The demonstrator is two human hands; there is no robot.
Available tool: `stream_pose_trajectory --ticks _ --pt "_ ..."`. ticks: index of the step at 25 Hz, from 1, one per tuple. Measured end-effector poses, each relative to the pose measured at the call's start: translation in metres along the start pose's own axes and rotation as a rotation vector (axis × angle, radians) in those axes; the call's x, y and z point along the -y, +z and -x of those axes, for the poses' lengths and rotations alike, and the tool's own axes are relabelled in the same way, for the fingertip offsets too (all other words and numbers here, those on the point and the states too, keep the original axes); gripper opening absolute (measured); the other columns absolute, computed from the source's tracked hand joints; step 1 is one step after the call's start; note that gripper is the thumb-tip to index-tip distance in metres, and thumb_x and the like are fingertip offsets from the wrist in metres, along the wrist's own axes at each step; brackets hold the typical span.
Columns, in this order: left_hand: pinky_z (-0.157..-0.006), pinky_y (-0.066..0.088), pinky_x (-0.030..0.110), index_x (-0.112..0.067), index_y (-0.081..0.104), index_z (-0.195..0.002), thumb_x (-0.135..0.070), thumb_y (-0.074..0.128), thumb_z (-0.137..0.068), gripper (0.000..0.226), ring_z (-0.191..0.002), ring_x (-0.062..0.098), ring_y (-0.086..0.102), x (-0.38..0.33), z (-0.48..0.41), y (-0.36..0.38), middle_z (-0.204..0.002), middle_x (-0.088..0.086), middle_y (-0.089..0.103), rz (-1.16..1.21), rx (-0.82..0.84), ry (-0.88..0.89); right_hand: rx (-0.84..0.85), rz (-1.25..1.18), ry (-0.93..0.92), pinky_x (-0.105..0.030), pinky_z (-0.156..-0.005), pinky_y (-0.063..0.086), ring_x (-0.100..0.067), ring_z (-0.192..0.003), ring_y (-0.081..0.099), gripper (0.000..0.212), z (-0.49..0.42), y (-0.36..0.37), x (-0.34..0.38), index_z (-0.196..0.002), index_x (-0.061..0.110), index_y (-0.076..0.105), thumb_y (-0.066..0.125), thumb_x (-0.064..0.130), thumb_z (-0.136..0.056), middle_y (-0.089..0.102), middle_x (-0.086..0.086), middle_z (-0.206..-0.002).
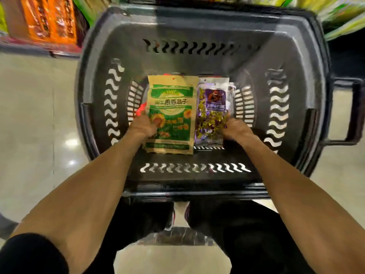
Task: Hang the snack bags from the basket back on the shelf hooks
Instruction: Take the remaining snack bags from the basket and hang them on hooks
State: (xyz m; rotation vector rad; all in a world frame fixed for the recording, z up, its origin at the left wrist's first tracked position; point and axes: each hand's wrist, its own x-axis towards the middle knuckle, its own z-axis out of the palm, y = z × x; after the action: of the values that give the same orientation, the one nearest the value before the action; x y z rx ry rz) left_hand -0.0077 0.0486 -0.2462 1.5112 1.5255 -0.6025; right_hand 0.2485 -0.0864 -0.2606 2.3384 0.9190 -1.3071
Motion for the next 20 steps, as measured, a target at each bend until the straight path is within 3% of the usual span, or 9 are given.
stream_pose_trajectory --ticks 3,6,7,10,13,17,20 --pt "-0.107 0.041 0.043 -0.01 0.033 -0.146 -0.049 0.062 -0.091 0.073 -0.127 0.037 0.05 0.014 -0.026 0.015 -0.139 0.015 0.053 0.139 0.045 -0.061 -0.003 -0.174 0.066 -0.041 -0.102 0.043 -0.037 -0.122 0.054 0.065 -0.019 0.005 0.0 -0.139 0.007 0.039 0.062 0.043 -0.092 0.055 -0.018 -0.131" --pt "-0.103 0.046 0.046 -0.018 0.045 -0.137 -0.077 0.074 -0.058 0.102 -0.123 0.031 0.055 0.025 -0.049 0.026 -0.131 0.006 0.059 0.283 0.062 -0.138 0.007 -0.442 0.145 -0.046 -0.106 0.044 -0.034 -0.122 0.054 0.08 -0.025 0.012 0.001 -0.139 0.007 0.03 0.075 0.042 -0.083 0.054 -0.016 -0.129" --pt "-0.102 0.045 0.042 -0.02 0.048 -0.136 -0.071 0.078 -0.058 0.098 -0.122 0.027 0.055 0.02 -0.043 0.022 -0.131 0.003 0.06 0.357 0.075 -0.161 -0.008 -0.499 0.158 -0.049 -0.106 0.044 -0.033 -0.124 0.053 0.09 -0.027 0.014 0.001 -0.139 0.008 0.031 0.081 0.047 -0.074 0.054 -0.015 -0.131" --pt "-0.091 0.04 0.032 -0.014 0.056 -0.131 -0.034 0.076 -0.083 0.056 -0.116 0.022 0.055 0.011 -0.031 0.017 -0.123 0.001 0.061 0.48 0.137 -0.233 -0.053 -0.586 0.177 -0.05 -0.108 0.042 -0.034 -0.13 0.048 0.122 -0.029 0.021 0.005 -0.144 0.009 0.031 0.086 0.065 -0.05 0.049 -0.014 -0.138" --pt "-0.101 0.046 0.035 -0.01 0.062 -0.125 -0.035 0.081 -0.078 0.056 -0.116 0.026 0.06 0.013 -0.027 0.023 -0.123 0.006 0.066 0.497 0.083 -0.247 -0.148 -0.552 0.327 -0.047 -0.107 0.044 -0.036 -0.128 0.048 0.102 -0.024 0.017 0.003 -0.14 0.003 0.037 0.085 0.052 -0.066 0.048 -0.019 -0.137" --pt "-0.106 0.045 0.045 -0.013 0.057 -0.129 -0.041 0.094 -0.051 0.09 -0.119 0.026 0.059 0.012 -0.011 0.016 -0.126 0.005 0.065 0.615 0.097 -0.261 -0.229 -0.811 0.356 -0.036 -0.095 0.053 -0.026 -0.105 0.064 0.075 -0.011 0.008 -0.004 -0.125 0.007 0.054 0.09 0.036 -0.065 0.065 -0.01 -0.116" --pt "-0.105 0.045 0.043 -0.01 0.055 -0.132 -0.017 0.088 -0.067 0.073 -0.12 0.026 0.059 -0.001 0.013 0.014 -0.13 0.008 0.063 0.752 0.17 -0.223 -0.228 -0.855 0.272 -0.034 -0.088 0.054 -0.021 -0.098 0.064 0.037 0.013 0.001 0.003 -0.1 0.017 0.056 0.084 0.023 -0.076 0.066 -0.004 -0.107"
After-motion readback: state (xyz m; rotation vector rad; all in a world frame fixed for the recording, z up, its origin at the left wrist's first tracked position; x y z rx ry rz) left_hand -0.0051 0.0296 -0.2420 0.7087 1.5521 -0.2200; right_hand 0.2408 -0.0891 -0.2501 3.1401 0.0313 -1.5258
